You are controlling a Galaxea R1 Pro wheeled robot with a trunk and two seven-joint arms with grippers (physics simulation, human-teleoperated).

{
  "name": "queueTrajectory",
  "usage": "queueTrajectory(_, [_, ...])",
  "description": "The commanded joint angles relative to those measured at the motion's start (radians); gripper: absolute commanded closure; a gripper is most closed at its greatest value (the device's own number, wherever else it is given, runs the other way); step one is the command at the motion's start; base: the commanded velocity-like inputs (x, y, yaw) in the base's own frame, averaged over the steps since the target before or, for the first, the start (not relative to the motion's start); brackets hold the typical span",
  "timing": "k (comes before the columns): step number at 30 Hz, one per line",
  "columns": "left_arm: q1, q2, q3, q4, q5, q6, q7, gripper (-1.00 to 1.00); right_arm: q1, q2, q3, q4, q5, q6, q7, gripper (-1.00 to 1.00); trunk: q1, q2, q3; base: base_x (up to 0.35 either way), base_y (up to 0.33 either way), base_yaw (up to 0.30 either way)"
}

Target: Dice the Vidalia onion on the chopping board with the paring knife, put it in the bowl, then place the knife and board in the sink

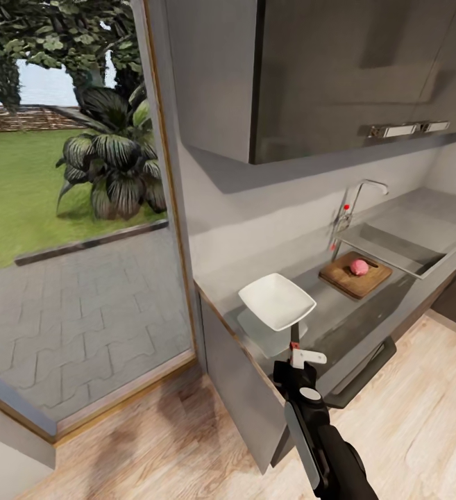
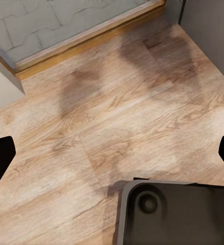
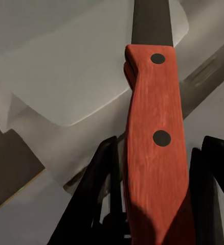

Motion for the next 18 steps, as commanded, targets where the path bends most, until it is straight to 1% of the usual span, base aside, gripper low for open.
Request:
queueTrajectory(1, [0.0,0.002,-0.008,-0.002,0.01,-0.002,0.004,-1.0,0.0,0.0,0.001,0.004,-0.028,0.006,-0.009,1.0,0.001,-0.002,0.0,0.0,0.0,-0.064])
queueTrajectory(6, [0.0,0.002,-0.008,-0.001,0.01,-0.002,0.004,-1.0,0.0,0.0,0.001,0.004,-0.028,0.006,-0.009,1.0,0.001,-0.002,0.007,-0.012,0.0,-0.04])
queueTrajectory(13, [0.0,0.002,-0.008,-0.001,0.01,-0.002,0.004,-1.0,0.0,0.0,0.001,0.004,-0.028,0.006,-0.009,1.0,0.001,-0.002,0.018,-0.084,-0.001,-0.003])
queueTrajectory(18, [0.0,0.002,-0.008,-0.001,0.01,-0.002,0.004,-1.0,0.0,0.0,0.001,0.004,-0.028,0.006,-0.009,1.0,0.001,-0.002,0.026,-0.23,-0.097,0.0])
